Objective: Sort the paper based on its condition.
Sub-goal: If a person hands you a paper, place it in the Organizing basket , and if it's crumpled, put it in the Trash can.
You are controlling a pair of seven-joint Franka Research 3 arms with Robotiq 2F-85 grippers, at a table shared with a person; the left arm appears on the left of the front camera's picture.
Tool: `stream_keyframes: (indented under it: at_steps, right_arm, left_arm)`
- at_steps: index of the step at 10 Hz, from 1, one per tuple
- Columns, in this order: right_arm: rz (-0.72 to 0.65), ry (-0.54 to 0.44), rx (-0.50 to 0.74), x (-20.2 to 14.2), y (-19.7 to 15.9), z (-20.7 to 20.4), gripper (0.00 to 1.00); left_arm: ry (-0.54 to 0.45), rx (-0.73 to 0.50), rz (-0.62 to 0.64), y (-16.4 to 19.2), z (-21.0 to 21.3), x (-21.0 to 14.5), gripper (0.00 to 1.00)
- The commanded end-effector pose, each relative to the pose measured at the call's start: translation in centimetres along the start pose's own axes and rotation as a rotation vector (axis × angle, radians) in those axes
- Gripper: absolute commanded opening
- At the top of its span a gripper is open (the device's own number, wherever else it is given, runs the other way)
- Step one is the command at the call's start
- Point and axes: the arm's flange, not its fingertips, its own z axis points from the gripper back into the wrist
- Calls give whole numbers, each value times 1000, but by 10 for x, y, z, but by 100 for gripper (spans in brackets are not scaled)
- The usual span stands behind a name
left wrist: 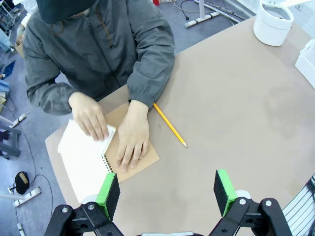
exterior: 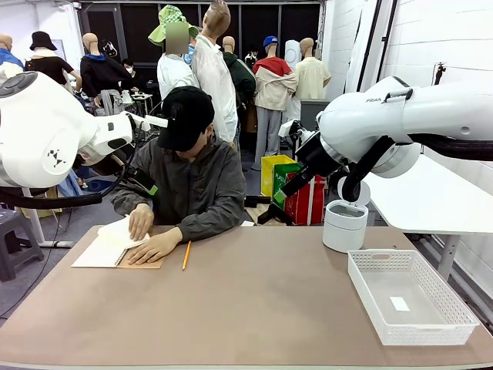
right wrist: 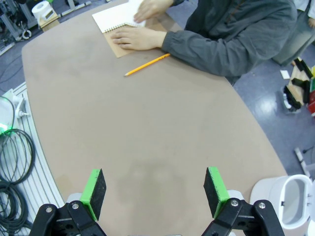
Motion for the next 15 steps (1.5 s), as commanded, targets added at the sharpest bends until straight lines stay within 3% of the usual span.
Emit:
stream_keyframes:
  at_steps: [1,15]
  right_arm:
    - [-7,1,-4,0,0,0,100]
    - [-7,1,-4,0,0,0,100]
  left_arm:
    - [-2,-1,-1,1,1,0,100]
    - [-2,-1,-1,1,1,0,100]
